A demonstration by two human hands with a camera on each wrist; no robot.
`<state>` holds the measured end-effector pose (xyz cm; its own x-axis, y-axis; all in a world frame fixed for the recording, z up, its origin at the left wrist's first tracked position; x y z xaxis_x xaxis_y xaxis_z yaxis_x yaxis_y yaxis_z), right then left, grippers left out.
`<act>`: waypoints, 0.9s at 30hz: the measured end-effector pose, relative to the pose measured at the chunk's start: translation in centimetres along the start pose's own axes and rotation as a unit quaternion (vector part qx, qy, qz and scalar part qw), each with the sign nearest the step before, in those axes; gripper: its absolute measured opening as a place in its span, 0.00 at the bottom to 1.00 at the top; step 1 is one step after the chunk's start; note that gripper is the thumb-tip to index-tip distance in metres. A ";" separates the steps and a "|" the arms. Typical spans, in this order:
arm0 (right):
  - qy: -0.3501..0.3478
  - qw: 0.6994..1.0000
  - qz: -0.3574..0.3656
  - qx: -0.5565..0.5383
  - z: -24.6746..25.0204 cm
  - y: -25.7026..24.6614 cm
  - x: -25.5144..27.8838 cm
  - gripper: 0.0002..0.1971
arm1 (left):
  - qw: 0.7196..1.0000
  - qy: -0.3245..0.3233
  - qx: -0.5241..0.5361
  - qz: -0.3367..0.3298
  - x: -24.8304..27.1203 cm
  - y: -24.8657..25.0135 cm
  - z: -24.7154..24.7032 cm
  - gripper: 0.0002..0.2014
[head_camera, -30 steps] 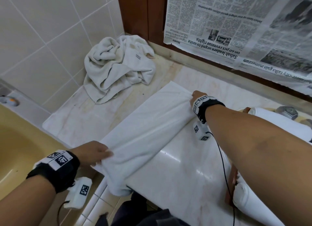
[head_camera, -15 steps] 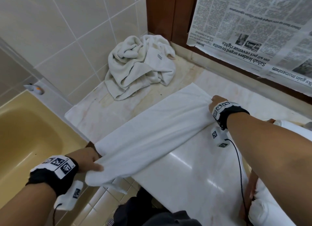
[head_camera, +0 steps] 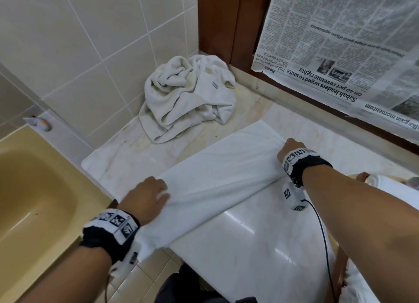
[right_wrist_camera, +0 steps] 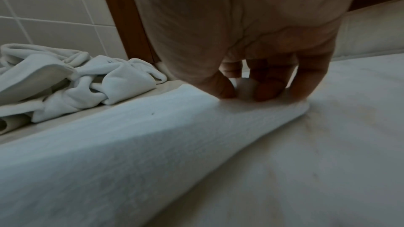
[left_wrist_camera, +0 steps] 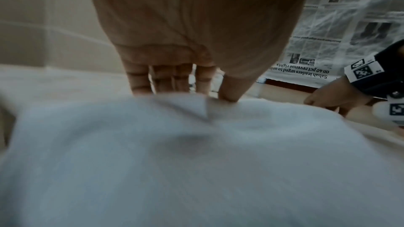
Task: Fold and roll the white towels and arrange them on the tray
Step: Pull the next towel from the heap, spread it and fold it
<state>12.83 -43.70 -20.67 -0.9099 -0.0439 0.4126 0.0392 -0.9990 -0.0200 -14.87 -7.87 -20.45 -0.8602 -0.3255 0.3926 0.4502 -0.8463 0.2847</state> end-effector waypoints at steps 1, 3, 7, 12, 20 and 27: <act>0.005 1.000 0.003 0.014 0.0 0.0 -0.1 0.14 | 1.000 0.001 0.008 0.005 0.0 0.8 -0.8 0.16; 0.007 0.999 0.012 0.047 -0.1 -0.2 -0.1 0.14 | 0.999 0.018 -0.010 0.035 0.1 1.2 -1.5 0.20; -0.013 0.999 0.036 0.035 1.5 -1.3 -0.6 0.06 | 0.996 -0.043 -0.005 0.072 -0.3 0.5 -2.4 0.23; 0.019 0.995 0.068 -0.065 5.9 -3.5 -3.3 0.15 | 0.988 -0.006 0.141 0.060 -2.1 -1.6 -0.3 0.25; -0.052 0.991 0.059 -0.109 0.2 -3.6 -5.7 0.17 | 0.990 -0.019 0.122 0.074 -3.3 -3.4 -1.1 0.18; -0.052 0.989 0.097 -0.102 3.4 -6.0 -7.6 0.23 | 0.990 -0.038 0.108 0.077 -3.4 -2.8 -0.7 0.18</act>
<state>20.92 -37.35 -20.60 -0.8452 -0.2454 0.4748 0.1146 -0.9509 -0.2875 -13.35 -4.71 -23.19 -0.7601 -0.4041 0.5089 0.6230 -0.6759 0.3938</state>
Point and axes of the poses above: each hand's wrist, its own x-axis away from the middle knuckle, its own z-axis out of the back of the hand, y = z × x, the point moved 10 cm from there along -x, towards the middle knuckle, and after that the axes turned 7 degrees about z, right-handed, at the moved point
